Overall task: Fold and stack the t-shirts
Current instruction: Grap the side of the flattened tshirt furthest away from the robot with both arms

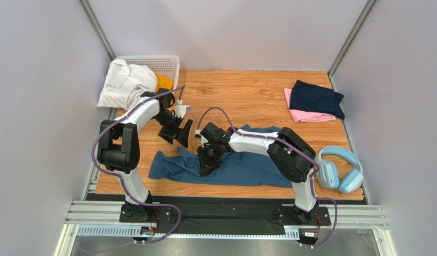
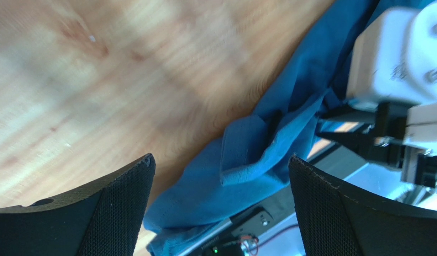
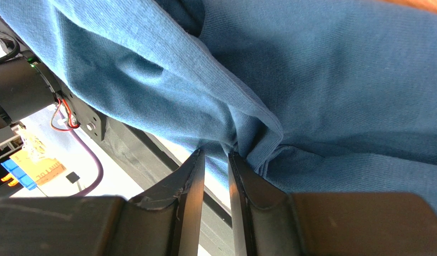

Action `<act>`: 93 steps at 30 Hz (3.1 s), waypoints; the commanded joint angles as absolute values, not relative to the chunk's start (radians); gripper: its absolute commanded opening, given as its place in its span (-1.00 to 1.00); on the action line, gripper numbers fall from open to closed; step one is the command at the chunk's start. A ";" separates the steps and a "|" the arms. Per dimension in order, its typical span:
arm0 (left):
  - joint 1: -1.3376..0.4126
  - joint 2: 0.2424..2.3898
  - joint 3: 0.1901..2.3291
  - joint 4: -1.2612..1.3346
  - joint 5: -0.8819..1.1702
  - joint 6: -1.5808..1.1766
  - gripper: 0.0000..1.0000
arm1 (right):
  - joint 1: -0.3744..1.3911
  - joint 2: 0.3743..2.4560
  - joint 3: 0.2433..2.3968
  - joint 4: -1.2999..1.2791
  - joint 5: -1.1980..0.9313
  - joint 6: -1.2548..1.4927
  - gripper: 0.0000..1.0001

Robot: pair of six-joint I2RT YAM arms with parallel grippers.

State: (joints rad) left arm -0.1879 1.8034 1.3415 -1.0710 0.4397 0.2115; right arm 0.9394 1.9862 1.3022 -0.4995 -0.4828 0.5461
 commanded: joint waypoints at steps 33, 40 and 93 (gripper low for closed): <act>-0.184 1.756 1.287 -1.118 0.566 0.261 -0.25 | 0.937 1.976 1.305 -0.503 -0.492 0.549 -0.46; -0.184 1.759 1.281 -1.118 0.587 0.265 -0.75 | 0.936 1.974 1.304 -0.503 -0.492 0.549 -0.48; 0.071 1.908 1.753 -1.109 0.215 0.319 -1.00 | 0.135 1.787 1.261 -0.692 -0.146 0.457 -0.03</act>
State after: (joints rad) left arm 0.0700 1.9259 1.7309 -1.1259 0.2077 0.3054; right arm 0.1764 1.7626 1.2289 -0.7139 -0.1562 0.4480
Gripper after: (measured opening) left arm 0.017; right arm 0.487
